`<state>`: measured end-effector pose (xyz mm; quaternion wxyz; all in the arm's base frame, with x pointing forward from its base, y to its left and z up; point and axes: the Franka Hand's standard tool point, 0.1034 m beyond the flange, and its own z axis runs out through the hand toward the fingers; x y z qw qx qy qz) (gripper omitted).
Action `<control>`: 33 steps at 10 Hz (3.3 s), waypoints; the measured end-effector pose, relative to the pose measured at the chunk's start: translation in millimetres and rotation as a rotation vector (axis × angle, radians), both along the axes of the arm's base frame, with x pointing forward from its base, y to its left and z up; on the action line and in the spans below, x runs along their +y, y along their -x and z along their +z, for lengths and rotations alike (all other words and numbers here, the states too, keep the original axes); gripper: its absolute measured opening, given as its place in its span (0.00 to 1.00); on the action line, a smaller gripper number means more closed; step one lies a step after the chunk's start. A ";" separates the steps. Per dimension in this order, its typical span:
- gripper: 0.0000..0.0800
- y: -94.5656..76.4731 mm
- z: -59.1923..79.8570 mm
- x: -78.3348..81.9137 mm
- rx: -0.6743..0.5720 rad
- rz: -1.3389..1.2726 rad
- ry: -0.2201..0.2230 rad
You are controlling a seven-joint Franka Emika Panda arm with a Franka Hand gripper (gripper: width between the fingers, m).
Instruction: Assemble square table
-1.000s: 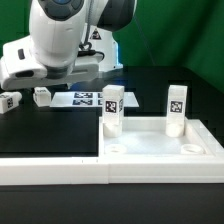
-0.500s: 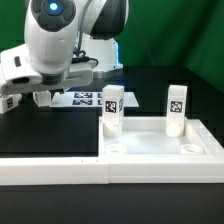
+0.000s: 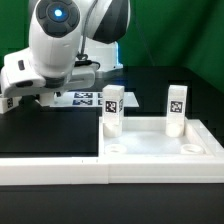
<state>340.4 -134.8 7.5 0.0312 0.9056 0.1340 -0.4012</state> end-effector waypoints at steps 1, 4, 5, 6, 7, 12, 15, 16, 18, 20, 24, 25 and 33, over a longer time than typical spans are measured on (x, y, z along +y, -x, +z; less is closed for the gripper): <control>0.36 0.0 0.0 0.0 0.000 0.000 0.000; 0.36 0.0 0.0 0.0 0.000 0.000 0.000; 0.36 0.0 0.0 0.0 0.000 0.000 0.000; 0.36 -0.1 0.1 0.0 0.000 0.000 0.000; 0.36 -3.1 7.1 4.4 0.028 0.000 -0.001; 0.36 -81.0 72.1 28.2 0.024 0.028 0.001; 0.36 -93.0 70.9 26.9 -0.169 0.033 -0.045; 0.36 -104.8 83.3 28.4 -0.209 0.035 -0.052; 0.36 -165.6 118.3 30.0 -0.330 0.053 -0.076; 0.36 -192.1 125.8 24.2 -0.479 0.082 -0.104; 0.36 -199.5 122.9 36.5 -0.728 0.083 -0.146; 0.36 -214.4 131.5 53.8 -0.765 0.059 -0.139; 0.36 -290.5 169.6 104.7 -1.303 -0.019 -0.108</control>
Offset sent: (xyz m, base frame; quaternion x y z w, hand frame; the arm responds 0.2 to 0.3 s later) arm 0.0000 0.0000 0.0000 0.0000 0.0000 0.0000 1.0000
